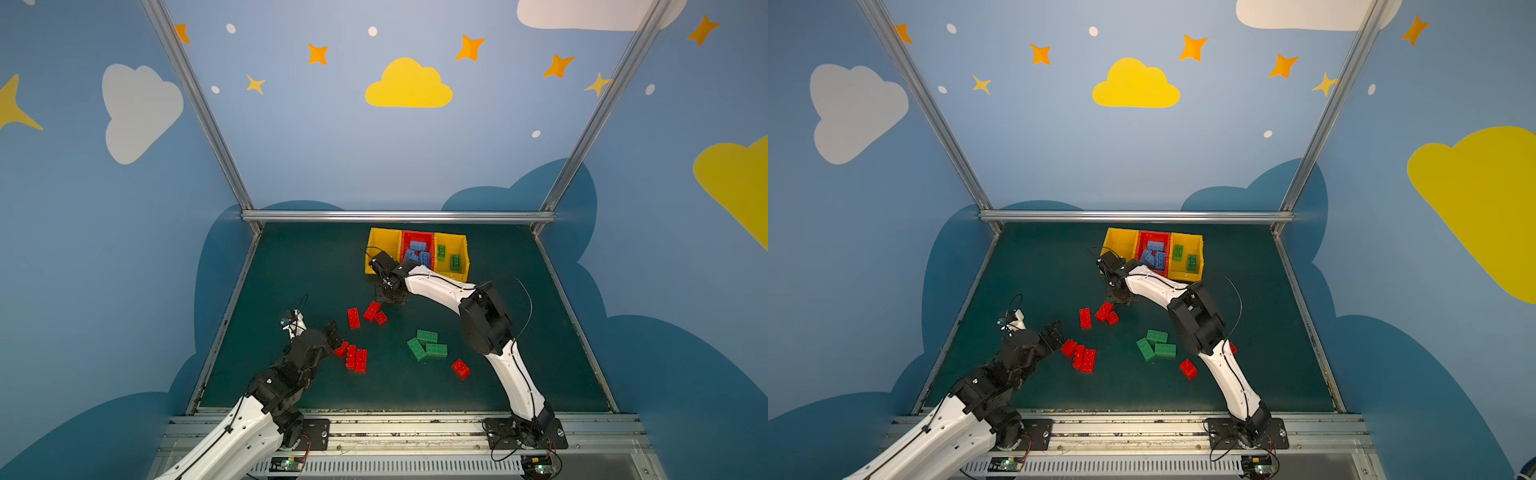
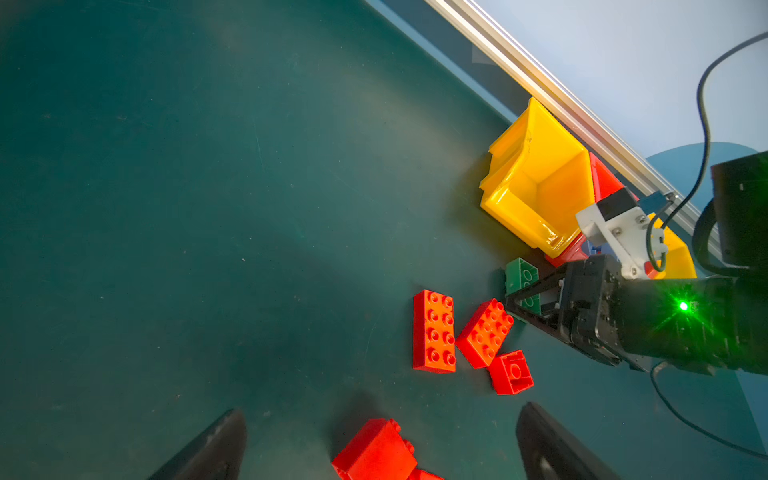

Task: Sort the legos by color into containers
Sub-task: 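Close the right gripper on the green brick near the bins and lift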

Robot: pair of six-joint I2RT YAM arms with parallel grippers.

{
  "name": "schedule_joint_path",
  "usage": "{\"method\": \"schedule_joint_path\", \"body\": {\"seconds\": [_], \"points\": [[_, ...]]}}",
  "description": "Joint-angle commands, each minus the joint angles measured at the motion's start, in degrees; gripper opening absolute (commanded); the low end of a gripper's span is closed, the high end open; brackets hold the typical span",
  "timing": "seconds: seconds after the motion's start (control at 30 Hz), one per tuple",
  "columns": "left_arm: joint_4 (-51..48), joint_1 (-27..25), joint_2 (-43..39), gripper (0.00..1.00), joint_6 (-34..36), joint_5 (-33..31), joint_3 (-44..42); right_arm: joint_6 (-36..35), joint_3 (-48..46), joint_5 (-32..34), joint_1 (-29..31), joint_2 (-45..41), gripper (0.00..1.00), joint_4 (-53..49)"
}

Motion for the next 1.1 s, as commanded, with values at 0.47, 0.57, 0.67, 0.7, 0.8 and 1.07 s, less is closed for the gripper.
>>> {"method": "schedule_joint_path", "body": {"seconds": [0.47, 0.57, 0.67, 0.7, 0.8, 1.07], "points": [[-2.13, 0.62, -0.09, 1.0, 1.76, 0.64, 2.05, -8.15, 4.88, 3.03, -1.85, 1.27, 0.64, -4.4], [-2.16, 0.72, 0.01, 1.0, 1.7, 0.53, 2.04, -8.82, 7.64, 2.41, -2.15, 3.21, 0.6, -5.59], [-2.29, 0.8, 0.03, 1.0, 1.7, 0.44, 2.03, -9.1, 9.22, 1.79, -2.2, 4.64, 0.51, -6.42], [-2.29, 0.84, 0.0, 1.0, 1.75, 0.49, 2.03, -9.11, 9.35, 1.51, -2.19, 5.04, 0.49, -6.57], [-2.12, 0.94, 0.16, 1.0, 2.25, 0.34, 2.03, -9.0, 9.19, 0.76, -2.24, 5.49, 0.48, -6.8], [-1.86, 1.64, 0.49, 1.0, 2.39, 0.55, 2.21, -9.21, 8.37, -0.74, -2.11, 5.84, 0.49, -5.96]]}}
